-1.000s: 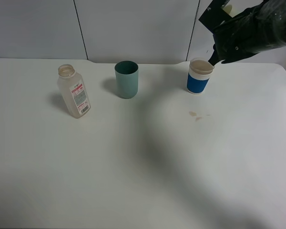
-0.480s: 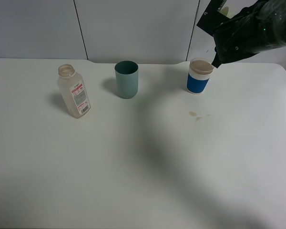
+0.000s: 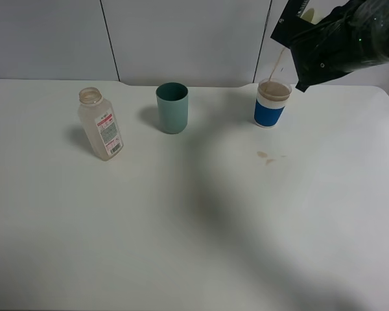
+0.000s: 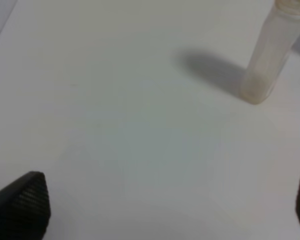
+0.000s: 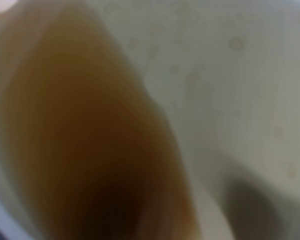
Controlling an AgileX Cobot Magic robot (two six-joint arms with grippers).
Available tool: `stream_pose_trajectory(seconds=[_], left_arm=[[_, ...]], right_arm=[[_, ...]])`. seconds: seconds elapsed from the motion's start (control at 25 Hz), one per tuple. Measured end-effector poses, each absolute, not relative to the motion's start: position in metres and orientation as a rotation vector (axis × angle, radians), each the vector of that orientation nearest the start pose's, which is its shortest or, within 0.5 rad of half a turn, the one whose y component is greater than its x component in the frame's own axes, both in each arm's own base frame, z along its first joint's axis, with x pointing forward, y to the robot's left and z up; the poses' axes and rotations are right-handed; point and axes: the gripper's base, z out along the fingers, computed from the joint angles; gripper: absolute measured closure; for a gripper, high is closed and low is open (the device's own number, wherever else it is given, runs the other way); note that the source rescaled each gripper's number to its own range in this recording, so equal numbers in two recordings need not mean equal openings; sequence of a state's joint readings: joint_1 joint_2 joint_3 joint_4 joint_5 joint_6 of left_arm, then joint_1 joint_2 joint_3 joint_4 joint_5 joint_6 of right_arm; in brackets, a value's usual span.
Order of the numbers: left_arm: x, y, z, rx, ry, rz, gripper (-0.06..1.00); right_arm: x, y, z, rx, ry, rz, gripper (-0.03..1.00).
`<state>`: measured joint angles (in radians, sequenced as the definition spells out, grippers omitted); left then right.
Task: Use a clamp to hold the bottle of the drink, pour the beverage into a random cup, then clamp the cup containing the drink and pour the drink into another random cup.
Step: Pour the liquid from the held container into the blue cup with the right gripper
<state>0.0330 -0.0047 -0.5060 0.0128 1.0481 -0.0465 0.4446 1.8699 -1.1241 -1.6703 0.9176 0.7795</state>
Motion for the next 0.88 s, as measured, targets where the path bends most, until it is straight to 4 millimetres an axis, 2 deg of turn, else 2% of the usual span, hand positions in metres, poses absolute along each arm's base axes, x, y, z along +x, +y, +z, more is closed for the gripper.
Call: stream_pose_trajectory(seconds=[0.88], left_arm=[[-0.0058, 0.0008, 0.2799, -0.081, 2.019, 0.007, -0.06]], right_arm=[[0.3730, 0.0957, 0.2192, -0.933, 1.904, -1.347, 0.94]])
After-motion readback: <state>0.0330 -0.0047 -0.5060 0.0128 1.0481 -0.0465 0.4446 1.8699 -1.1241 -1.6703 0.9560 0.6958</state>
